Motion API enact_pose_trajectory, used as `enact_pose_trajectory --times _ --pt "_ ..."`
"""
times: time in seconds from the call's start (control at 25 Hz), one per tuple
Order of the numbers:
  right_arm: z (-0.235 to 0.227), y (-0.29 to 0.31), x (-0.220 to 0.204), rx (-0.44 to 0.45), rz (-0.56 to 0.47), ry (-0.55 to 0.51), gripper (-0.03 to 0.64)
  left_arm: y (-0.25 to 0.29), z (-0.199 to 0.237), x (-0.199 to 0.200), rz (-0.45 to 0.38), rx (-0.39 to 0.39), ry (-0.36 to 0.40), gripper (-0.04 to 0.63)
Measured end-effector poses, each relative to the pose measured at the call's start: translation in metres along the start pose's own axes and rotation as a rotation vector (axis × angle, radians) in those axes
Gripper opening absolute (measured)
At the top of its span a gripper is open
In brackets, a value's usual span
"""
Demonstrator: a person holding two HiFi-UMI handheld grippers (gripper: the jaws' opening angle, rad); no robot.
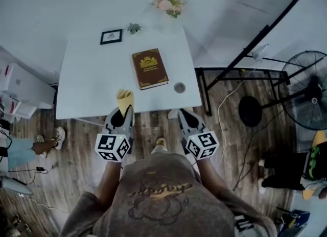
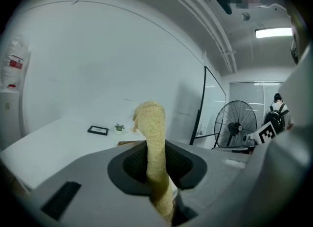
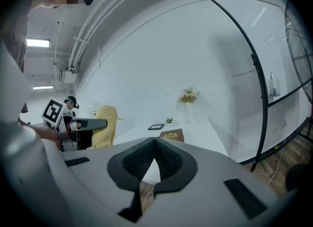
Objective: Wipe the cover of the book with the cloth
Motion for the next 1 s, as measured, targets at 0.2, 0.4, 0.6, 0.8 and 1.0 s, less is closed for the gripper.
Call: enact_pose_trajectory --times 0.2,0.4,0.6,0.8,1.0 --pt "-0.031 0.031 0.013 0.029 0.023 -0.001 0.004 0.03 0.006 0.01 0.0 0.042 -0.012 0.061" --pt "-0.046 0.064 0.019 0.047 0.039 0.0 0.003 0.052 0.027 0.019 0.01 0.071 -0.003 0.061" --pt "-0.058 0.088 0.02 0.027 0.041 0.008 0.004 0.083 0.054 0.03 0.021 0.063 0.012 0.061" --pt "-0.072 0.11 0.031 -0.042 0.036 0.037 0.003 0.124 0.082 0.048 0.032 0.014 0.036 0.061" --pt "-0.071 0.144 0.039 -0.068 0.024 0.036 0.003 0.156 0.11 0.058 0.042 -0.036 0.04 0.061"
Point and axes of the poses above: the fingertips, and each gripper's own axes: y forward along the fingers, z to its left, x out of its top, the point moved 8 cm from there along -y, backward along the fingers, and after that the axes turned 2 degrees about -x, right-handed, at the moved point
